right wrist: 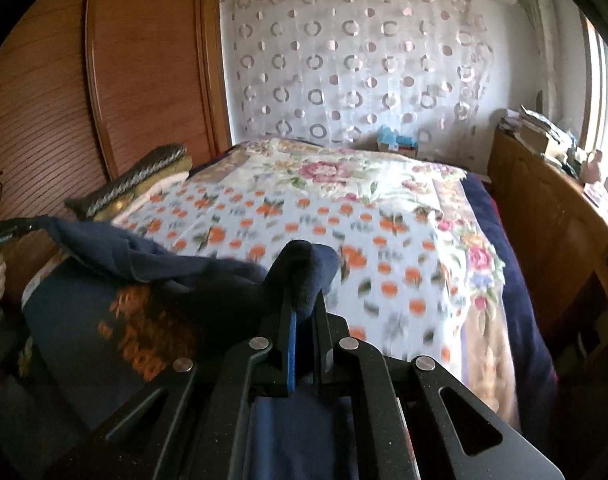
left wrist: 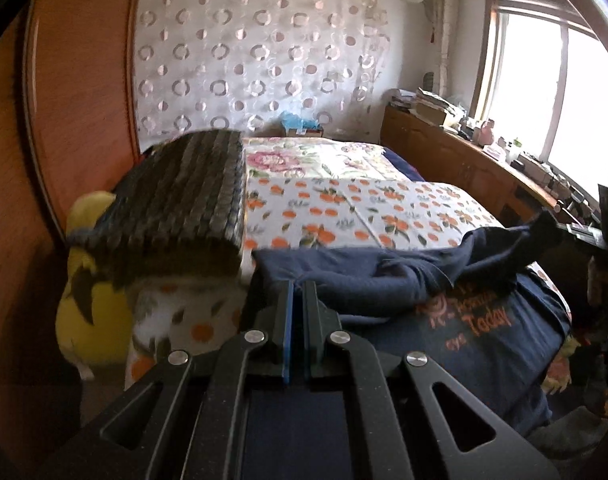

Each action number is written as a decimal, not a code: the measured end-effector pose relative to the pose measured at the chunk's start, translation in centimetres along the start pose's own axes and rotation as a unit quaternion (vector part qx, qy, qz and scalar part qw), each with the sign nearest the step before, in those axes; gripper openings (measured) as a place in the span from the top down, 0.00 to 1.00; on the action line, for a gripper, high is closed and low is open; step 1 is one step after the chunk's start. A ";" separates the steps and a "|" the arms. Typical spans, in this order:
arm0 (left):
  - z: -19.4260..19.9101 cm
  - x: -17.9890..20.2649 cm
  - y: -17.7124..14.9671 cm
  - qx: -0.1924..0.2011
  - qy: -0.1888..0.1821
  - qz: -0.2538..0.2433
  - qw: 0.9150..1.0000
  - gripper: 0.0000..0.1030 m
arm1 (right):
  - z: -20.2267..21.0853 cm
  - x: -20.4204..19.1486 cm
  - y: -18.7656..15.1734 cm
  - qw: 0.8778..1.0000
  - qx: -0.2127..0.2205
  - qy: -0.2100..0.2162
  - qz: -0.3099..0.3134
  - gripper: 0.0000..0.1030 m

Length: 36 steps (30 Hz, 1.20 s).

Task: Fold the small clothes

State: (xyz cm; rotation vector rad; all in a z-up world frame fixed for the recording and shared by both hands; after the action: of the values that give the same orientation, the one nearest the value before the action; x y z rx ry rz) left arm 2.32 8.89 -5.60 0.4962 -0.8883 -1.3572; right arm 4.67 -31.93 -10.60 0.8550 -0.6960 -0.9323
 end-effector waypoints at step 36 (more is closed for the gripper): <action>2.0 -1.5 -3.2 -0.045 0.033 -0.030 0.998 0.36 | 5.9 -0.4 -3.4 0.998 -0.061 -0.033 -0.009 0.58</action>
State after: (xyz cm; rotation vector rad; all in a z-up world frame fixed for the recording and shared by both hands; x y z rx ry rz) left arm -1.20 10.11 -7.24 0.4973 -0.7603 -1.4207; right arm -1.65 -34.56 -10.68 0.7266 -0.6826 -1.0125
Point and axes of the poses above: each gripper's, at about its wrist camera, not at the fingertips, and z roughly against the way its jaws point, x to its right, y to its top, the point moved 4 cm from there along -z, roughly the way its jaws point, and after that the axes turned 9 degrees about z, right-handed, at the moved point
